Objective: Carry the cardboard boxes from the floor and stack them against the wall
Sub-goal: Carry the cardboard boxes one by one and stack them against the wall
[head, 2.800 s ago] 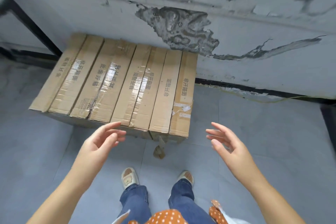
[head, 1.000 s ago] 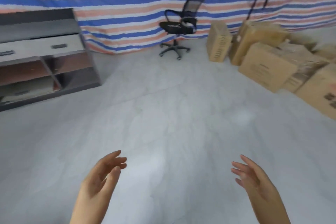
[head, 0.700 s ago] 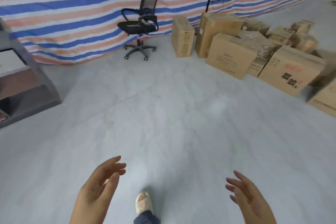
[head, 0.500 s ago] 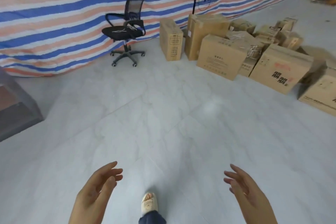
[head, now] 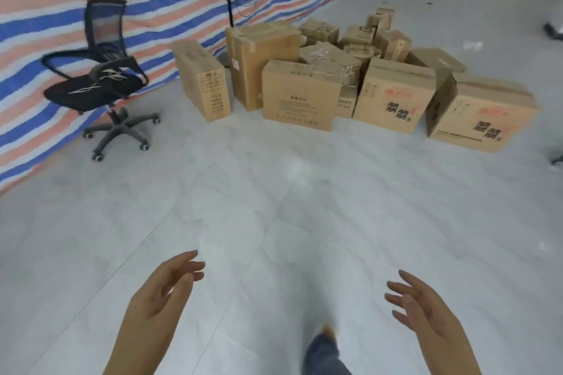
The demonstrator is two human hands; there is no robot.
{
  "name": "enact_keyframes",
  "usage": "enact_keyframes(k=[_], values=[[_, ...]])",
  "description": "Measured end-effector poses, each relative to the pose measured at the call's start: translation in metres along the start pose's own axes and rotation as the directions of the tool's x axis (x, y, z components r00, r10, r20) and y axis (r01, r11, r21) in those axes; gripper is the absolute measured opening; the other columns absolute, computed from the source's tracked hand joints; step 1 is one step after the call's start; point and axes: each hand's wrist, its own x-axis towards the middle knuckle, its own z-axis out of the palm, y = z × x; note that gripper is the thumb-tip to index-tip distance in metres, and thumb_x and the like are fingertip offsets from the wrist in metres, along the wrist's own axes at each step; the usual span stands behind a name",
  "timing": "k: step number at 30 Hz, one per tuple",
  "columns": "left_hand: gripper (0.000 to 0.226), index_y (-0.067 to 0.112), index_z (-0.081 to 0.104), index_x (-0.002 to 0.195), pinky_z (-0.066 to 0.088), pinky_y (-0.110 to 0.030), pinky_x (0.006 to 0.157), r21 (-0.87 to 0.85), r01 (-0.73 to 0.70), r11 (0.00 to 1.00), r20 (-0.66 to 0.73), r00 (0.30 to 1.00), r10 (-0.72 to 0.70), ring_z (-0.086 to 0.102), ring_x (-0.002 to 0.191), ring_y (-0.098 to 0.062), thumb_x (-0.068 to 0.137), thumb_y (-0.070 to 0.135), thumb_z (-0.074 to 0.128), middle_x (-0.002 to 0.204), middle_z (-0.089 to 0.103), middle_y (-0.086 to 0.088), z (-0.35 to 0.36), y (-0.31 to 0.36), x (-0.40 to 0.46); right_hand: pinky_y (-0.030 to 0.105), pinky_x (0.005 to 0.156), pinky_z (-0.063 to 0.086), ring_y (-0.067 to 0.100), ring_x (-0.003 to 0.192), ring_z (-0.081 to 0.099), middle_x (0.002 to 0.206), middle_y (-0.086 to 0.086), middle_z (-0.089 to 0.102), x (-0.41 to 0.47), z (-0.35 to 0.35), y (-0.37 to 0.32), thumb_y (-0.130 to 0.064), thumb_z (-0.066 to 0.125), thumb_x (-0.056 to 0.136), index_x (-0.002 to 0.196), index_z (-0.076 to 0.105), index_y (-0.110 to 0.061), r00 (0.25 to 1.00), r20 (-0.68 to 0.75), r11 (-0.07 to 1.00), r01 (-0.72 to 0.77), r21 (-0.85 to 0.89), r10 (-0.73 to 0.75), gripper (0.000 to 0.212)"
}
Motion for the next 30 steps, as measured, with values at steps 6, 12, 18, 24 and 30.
enact_keyframes(k=[6,12,18,24,30], values=[[0.035,0.018,0.068,0.102,0.051,-0.027,0.086,-0.041,-0.002,0.999,0.024,1.000,0.003,0.069,0.088,-0.012,0.091,-0.009,0.047,0.096,0.073,0.001,0.085,0.012,0.100,0.019,0.073,0.056,0.008,0.085,0.069,0.105,0.004,0.070,0.126,-0.011,-0.009,0.005,0.043,0.096,0.115,0.061,-0.015,0.999,-0.041,1.000,-0.011,0.027,0.012,0.033],[0.037,0.019,0.068,0.102,0.054,-0.032,0.083,-0.058,-0.017,0.998,-0.002,1.000,0.017,0.069,0.086,-0.013,0.092,-0.010,0.046,0.093,0.073,-0.002,0.187,0.050,0.208,0.025,0.079,0.056,0.010,0.090,0.070,0.103,-0.003,0.072,0.282,-0.048,-0.062,0.001,0.044,0.096,0.112,0.062,-0.026,0.995,-0.065,0.997,0.079,0.004,-0.078,0.036],[0.036,0.016,0.066,0.104,0.052,-0.034,0.084,-0.043,0.021,0.999,0.045,0.999,-0.019,0.069,0.087,-0.011,0.091,-0.011,0.046,0.092,0.073,0.002,0.266,0.073,0.295,0.028,0.081,0.055,0.009,0.090,0.070,0.102,-0.004,0.072,0.400,-0.071,-0.085,0.000,0.045,0.096,0.113,0.062,-0.026,0.996,-0.071,0.998,0.057,-0.006,-0.057,0.035],[0.037,0.015,0.067,0.102,0.052,-0.023,0.081,-0.039,0.039,0.998,0.064,0.997,-0.037,0.069,0.084,-0.010,0.091,-0.013,0.044,0.091,0.074,0.002,0.327,0.088,0.407,0.023,0.077,0.056,0.008,0.088,0.069,0.105,0.000,0.070,0.516,-0.065,-0.089,0.001,0.043,0.096,0.111,0.061,-0.023,0.995,-0.098,1.000,0.005,0.002,-0.004,0.034],[0.034,0.015,0.066,0.104,0.052,-0.024,0.083,-0.083,-0.020,0.996,0.105,0.994,0.029,0.069,0.085,-0.013,0.092,-0.009,0.046,0.091,0.073,-0.001,0.392,0.128,0.557,0.025,0.079,0.056,0.008,0.090,0.069,0.104,-0.003,0.070,0.650,-0.051,-0.121,0.000,0.044,0.096,0.113,0.060,-0.024,0.986,-0.160,0.999,0.044,0.026,-0.039,0.034]])
